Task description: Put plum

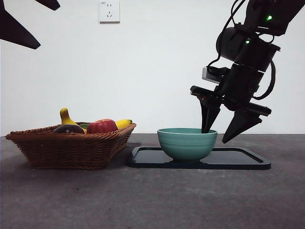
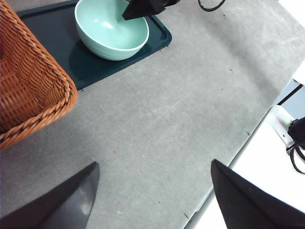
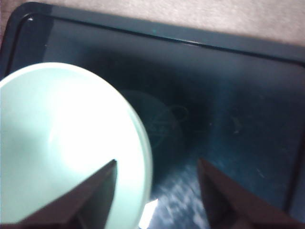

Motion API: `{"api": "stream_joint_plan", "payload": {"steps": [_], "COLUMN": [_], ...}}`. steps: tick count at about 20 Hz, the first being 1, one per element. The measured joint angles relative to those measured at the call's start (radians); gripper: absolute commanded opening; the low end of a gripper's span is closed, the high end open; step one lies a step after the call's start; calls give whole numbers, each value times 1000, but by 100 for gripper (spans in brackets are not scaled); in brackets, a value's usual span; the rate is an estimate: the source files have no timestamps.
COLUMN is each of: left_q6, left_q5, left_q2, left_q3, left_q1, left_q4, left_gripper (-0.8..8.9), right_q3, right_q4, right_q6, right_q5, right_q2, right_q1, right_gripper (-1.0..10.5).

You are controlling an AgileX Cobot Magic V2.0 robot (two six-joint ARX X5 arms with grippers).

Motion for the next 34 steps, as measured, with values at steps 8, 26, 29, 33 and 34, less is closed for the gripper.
{"api": "stream_joint_plan", "payload": {"steps": [8,26,29,33,34], "left_q6": [0,0,0,0,0], "left_q5": [0,0,0,0,0], "left_q2": [0,0,0,0,0], "left_q3": [0,0,0,0,0], "left_q1": [0,0,0,0,0], "left_q4": [-1,-5,-8,-8,-8], "left_gripper": [374,374,374,374,374], "right_q3": [11,-333,-436,-526,-539], "right_q4": [34,-64,32,96,114], "right_q6": [-3,-48,-37,-14,-12], "right_q5": [8,90,112,111,112], "right_q2": [-6,-509,-509,-509,-509], "right_q1": [5,246,276,286,286], "right_gripper": [8,8,8,8,8]}}
